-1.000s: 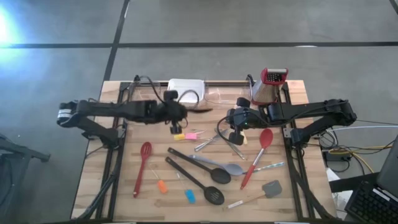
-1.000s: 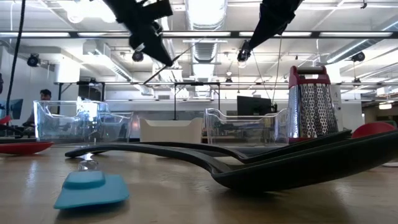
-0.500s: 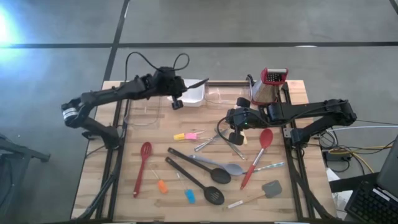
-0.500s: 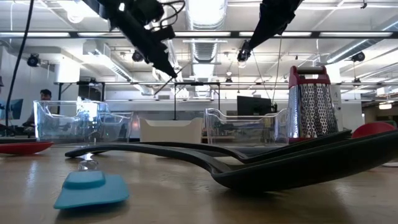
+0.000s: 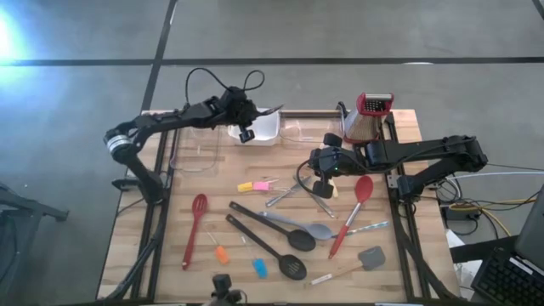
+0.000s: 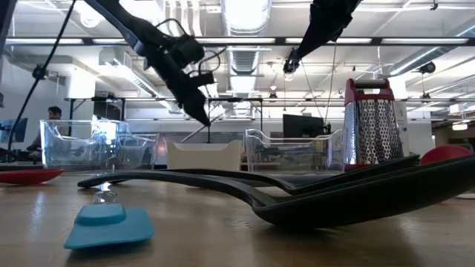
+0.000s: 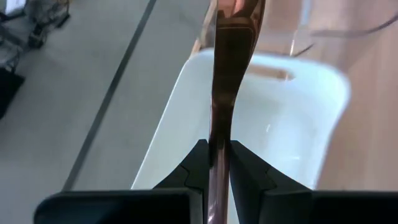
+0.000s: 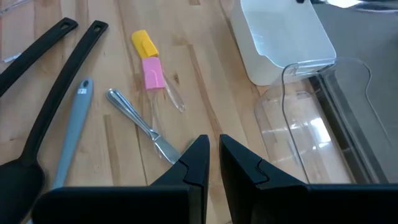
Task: Pick & Place Kitchen Items
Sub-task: Put the gold knife into the white bin
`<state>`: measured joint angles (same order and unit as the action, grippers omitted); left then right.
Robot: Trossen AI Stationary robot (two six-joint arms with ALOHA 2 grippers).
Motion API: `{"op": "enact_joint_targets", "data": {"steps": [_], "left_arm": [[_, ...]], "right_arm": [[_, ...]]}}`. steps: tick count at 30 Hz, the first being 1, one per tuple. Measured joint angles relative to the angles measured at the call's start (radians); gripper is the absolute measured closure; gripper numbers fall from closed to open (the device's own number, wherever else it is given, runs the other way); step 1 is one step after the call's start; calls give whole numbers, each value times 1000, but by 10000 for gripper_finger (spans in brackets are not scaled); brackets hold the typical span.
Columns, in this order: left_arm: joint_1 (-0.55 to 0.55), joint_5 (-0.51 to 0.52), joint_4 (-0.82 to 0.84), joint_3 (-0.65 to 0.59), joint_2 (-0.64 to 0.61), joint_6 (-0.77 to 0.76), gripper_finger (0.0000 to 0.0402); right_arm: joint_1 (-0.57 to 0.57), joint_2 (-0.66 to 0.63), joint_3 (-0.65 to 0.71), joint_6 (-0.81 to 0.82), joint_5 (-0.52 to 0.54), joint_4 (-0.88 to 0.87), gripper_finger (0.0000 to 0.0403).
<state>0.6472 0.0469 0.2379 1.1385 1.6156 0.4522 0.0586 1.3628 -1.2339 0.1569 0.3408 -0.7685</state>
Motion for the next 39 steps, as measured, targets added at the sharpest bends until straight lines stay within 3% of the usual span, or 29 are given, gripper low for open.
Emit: {"op": "enact_joint_targets", "data": {"steps": [16,39], "left_arm": [[43,-31,18,0,105,-70,362],[85,-27,16,-35,137,-184,362]], "right_arm": [[0,0,0,0,0,0,369],[0,0,0,0,0,0,369]]}}
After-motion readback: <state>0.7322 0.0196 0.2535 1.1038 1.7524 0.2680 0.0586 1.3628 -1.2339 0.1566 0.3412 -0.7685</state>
